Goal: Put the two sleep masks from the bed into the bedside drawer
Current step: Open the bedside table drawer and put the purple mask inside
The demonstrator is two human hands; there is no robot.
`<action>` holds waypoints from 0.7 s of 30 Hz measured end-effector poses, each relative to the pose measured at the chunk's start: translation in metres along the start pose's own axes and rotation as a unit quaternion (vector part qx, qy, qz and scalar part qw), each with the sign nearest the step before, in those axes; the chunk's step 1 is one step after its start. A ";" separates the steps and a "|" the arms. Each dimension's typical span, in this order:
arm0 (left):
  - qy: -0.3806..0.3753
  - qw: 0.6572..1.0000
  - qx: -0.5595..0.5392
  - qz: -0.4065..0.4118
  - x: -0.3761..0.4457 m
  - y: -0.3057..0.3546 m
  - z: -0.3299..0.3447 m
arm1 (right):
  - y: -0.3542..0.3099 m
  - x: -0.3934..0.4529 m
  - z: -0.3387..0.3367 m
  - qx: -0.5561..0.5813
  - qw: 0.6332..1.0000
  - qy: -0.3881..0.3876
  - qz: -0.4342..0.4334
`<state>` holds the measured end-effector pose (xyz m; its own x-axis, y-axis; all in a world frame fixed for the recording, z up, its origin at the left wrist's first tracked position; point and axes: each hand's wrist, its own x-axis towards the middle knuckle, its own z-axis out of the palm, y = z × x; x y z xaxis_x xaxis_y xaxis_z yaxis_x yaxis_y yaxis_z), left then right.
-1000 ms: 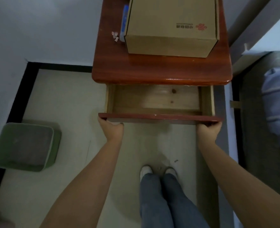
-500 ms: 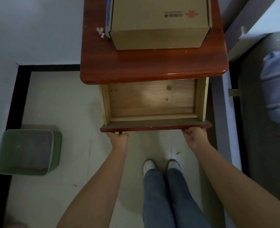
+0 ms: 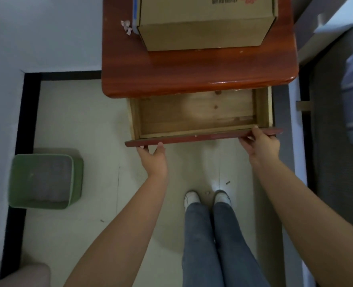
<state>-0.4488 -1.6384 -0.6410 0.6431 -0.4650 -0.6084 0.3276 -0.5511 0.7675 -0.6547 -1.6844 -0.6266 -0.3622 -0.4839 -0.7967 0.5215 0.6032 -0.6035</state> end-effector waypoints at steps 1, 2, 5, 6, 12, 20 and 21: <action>0.014 1.000 -0.004 -0.012 0.004 0.006 0.005 | -0.004 0.000 0.005 -0.018 1.000 0.014 0.003; 0.029 0.999 -0.016 -0.036 0.008 0.011 0.008 | -0.006 0.000 0.007 -0.024 0.999 0.023 0.016; 0.022 0.994 -0.041 -0.096 0.011 0.008 0.010 | 0.001 -0.003 0.005 -0.011 0.998 0.014 0.054; 0.006 0.994 -0.041 -0.097 0.009 0.006 0.010 | 0.004 -0.003 0.003 -0.011 0.998 0.005 0.057; -0.025 0.996 0.027 -0.082 -0.002 0.004 0.004 | 0.010 -0.003 0.000 -0.031 0.996 -0.047 0.064; -0.271 0.636 0.658 0.299 -0.108 -0.003 0.044 | -0.006 -0.046 -0.109 -0.585 0.779 -0.029 -0.224; -0.297 0.586 0.669 0.347 -0.124 -0.007 0.059 | -0.012 -0.050 -0.134 -0.603 0.758 -0.008 -0.248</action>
<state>-0.5723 -1.6176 -0.5829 -0.1840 -0.8392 -0.5118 -0.9622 0.0475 0.2680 -0.7463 -1.5820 -0.5842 -0.2678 -0.8431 -0.4664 -0.7649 0.4803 -0.4292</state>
